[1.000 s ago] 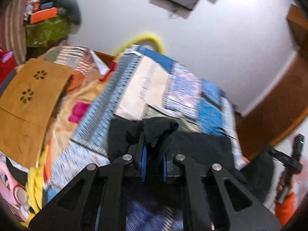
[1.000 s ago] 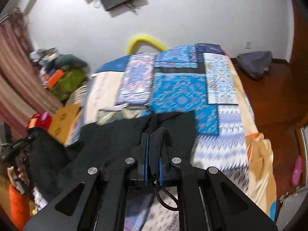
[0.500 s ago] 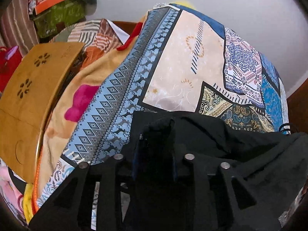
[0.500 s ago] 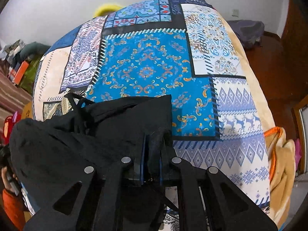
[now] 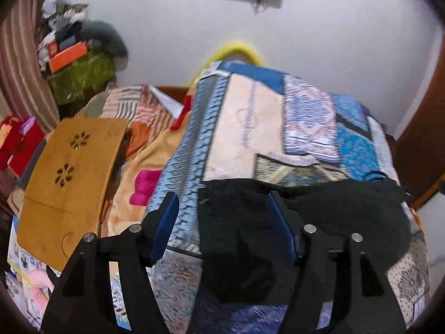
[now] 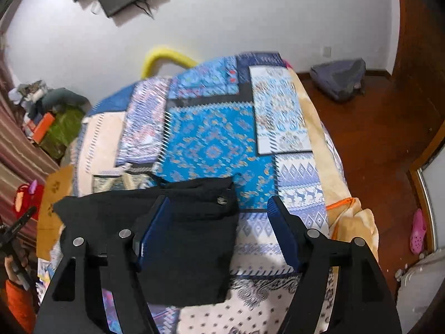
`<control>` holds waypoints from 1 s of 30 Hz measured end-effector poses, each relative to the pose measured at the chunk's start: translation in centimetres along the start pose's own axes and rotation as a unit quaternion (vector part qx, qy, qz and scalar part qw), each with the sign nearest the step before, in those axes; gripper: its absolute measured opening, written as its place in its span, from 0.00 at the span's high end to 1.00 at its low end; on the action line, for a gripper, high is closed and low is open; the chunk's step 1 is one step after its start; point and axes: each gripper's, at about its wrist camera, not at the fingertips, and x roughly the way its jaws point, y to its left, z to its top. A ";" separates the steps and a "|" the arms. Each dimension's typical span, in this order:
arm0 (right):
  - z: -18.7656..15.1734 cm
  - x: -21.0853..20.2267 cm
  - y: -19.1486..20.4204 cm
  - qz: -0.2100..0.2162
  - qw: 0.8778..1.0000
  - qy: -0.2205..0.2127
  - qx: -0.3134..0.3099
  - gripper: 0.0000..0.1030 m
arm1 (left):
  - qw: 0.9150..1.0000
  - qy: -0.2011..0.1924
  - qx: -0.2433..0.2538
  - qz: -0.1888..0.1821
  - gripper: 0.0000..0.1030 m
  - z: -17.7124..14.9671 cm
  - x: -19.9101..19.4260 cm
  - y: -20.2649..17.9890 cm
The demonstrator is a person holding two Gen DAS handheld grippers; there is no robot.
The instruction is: Fold large clothes
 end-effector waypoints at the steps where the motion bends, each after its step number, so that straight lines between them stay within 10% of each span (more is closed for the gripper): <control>1: -0.3 -0.7 0.9 0.003 1.000 -0.008 -0.010 0.34 | 1.000 -0.004 0.012 -0.010 0.37 -0.3 -0.7 -1.1; 10: -5.4 -3.3 11.4 0.050 0.991 -0.046 -0.118 0.32 | 0.991 0.001 0.104 -0.081 0.31 -5.0 -1.8 -10.9; 16: -8.6 4.1 15.5 0.016 0.985 0.005 -0.172 0.28 | 0.992 0.025 0.108 -0.054 0.31 -6.1 4.0 -14.7; 19: -9.3 8.7 15.1 -0.008 0.985 0.044 -0.169 0.27 | 0.993 0.063 0.087 -0.051 0.30 -6.2 8.0 -14.9; 23: -8.7 11.2 11.7 0.032 0.993 0.057 -0.095 0.09 | 0.995 0.061 0.060 -0.046 0.01 -6.5 10.8 -14.0; 30: -9.2 10.5 11.4 0.034 0.990 0.062 -0.118 0.07 | 0.995 0.055 0.061 -0.056 0.01 -7.9 9.2 -13.0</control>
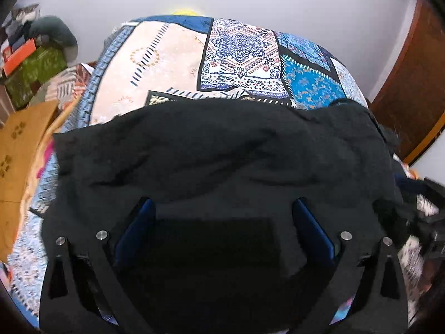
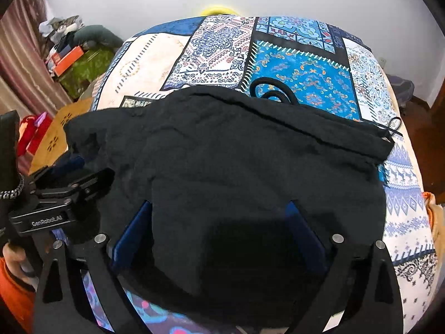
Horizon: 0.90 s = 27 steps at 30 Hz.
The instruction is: Fold large clothes
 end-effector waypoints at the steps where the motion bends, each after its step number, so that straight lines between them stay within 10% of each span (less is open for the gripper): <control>1: -0.3 -0.3 -0.2 0.003 1.000 0.003 0.003 0.07 | 1.000 -0.004 0.010 0.012 0.01 -0.4 -0.6 0.0; 10: -3.0 -3.1 -1.9 -0.029 0.999 0.016 0.018 0.07 | 0.996 -0.025 0.006 0.086 0.02 -4.1 -6.2 4.2; 17: -4.2 -5.6 -3.1 -0.063 0.998 0.011 0.029 0.07 | 0.985 -0.023 -0.155 0.072 0.04 -7.3 -9.3 12.0; 21: -4.1 -7.5 -2.8 -0.057 0.998 -0.017 0.038 0.07 | 0.968 -0.017 -0.249 -0.018 0.04 -8.9 -9.3 14.0; 27: -3.4 -8.6 -1.1 -0.030 0.998 -0.045 0.037 0.07 | 0.911 0.017 -0.362 -0.199 0.08 -10.3 -4.9 14.4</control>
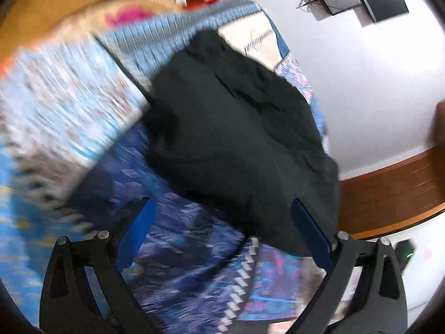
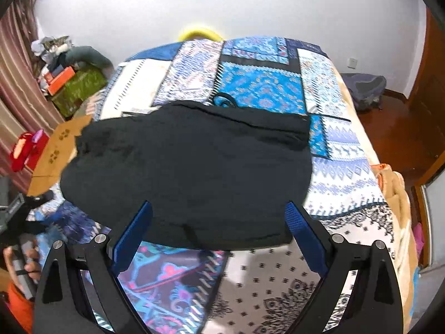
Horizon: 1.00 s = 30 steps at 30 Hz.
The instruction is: Fold large clothes
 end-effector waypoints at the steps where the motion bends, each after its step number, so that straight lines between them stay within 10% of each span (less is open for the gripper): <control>1: 0.0 0.0 0.3 0.005 1.000 -0.001 0.000 0.07 | 1.000 0.002 -0.013 -0.005 0.10 0.2 0.9 0.1; 7: -0.4 0.7 2.4 0.004 1.000 0.000 -0.029 0.07 | 0.999 -0.017 -0.039 -0.009 0.10 1.6 4.5 -0.2; 12: -0.9 1.2 3.7 -0.011 0.998 0.002 -0.059 0.07 | 0.994 -0.081 -0.025 0.068 0.16 1.8 5.7 -2.2; 20: -1.7 0.5 5.1 -0.015 0.997 0.005 -0.079 0.07 | 0.983 -0.124 0.040 0.131 0.54 1.5 4.0 -6.7; 30: -0.5 -0.9 8.6 0.046 0.998 -0.017 -0.050 0.07 | 0.930 -0.260 0.196 0.169 0.61 -2.9 -9.0 -14.1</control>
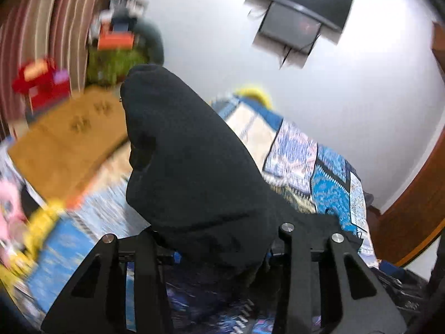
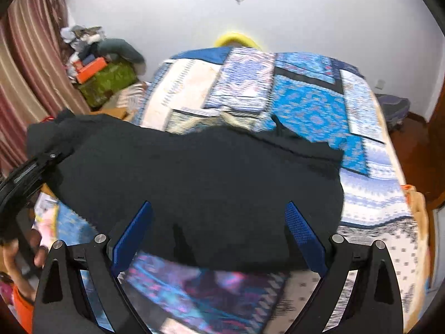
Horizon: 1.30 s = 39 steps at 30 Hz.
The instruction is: Fold large clothes
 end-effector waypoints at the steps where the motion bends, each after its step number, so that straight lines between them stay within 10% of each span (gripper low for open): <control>1: 0.1 0.3 1.0 0.010 1.000 0.001 -0.005 0.07 | 1.000 -0.014 0.014 0.003 0.61 0.4 -1.2 -0.2; 8: -2.1 5.5 6.8 0.080 0.994 0.073 -0.033 0.06 | 0.992 -0.061 0.109 0.021 0.62 0.9 -5.3 -2.6; 16: -4.1 7.2 7.5 0.138 0.980 0.136 -0.046 0.05 | 0.984 -0.018 0.178 -0.015 0.64 -1.6 -4.4 -6.8; 27: -7.1 -4.5 -11.3 -0.041 0.989 0.038 0.134 0.04 | 0.956 0.080 0.264 -0.104 0.64 -9.4 -2.2 -16.9; 31: -8.4 -6.8 -13.6 -0.052 0.986 0.031 0.158 0.04 | 0.939 0.174 0.275 -0.112 0.63 -12.8 1.0 -17.3; 39: -7.9 -8.5 -11.4 -0.032 0.991 0.021 0.125 0.04 | 0.923 0.196 0.292 -0.155 0.36 -11.8 -2.5 -16.1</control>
